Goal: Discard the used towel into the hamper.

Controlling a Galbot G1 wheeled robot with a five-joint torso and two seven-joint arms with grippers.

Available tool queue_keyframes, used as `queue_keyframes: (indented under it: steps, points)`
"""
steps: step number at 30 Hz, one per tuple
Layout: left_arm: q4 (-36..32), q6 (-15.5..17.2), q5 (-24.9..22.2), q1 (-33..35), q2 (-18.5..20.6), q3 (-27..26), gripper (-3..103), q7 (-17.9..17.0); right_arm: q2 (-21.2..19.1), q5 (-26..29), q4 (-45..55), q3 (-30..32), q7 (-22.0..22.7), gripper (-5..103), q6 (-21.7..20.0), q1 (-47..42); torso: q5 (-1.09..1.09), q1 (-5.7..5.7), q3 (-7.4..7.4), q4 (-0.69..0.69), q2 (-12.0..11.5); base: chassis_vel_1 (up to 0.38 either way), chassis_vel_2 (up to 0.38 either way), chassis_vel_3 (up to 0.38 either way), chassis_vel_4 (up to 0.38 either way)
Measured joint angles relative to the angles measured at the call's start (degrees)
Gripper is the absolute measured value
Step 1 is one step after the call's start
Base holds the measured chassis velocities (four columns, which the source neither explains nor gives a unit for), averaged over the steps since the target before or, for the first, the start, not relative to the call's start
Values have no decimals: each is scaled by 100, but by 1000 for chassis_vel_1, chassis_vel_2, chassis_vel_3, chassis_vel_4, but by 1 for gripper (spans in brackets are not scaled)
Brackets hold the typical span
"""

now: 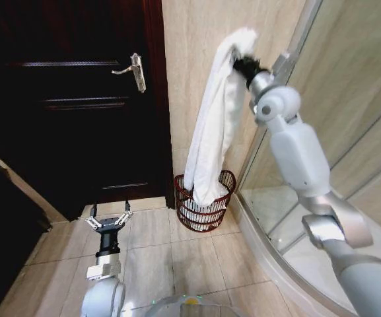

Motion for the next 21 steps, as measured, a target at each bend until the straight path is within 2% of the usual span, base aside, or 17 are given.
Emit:
queue_keyframes:
  steps: [4,6,13,21]
  points:
    - [-8,0,-64,-2,0,-29,100,26,25,-23,-105,35,-79,20,-308,198,-1,-1,-2,-1,0,0,0,0,0]
    - [-10,0,-70,-3,0,-37,100,49,25,-53,-113,36,-101,20,-326,138,-1,0,-2,-1,0,0,0,0,0]
    - [60,12,-98,-80,-1,-27,100,62,8,-504,34,181,-301,20,-161,-1072,4,0,0,-1,-5,0,0,0,0]
    - [176,6,-89,-105,0,-9,100,71,-15,-764,372,308,-382,20,-64,-2115,2,-4,-10,-1,-17,0,0,0,0]
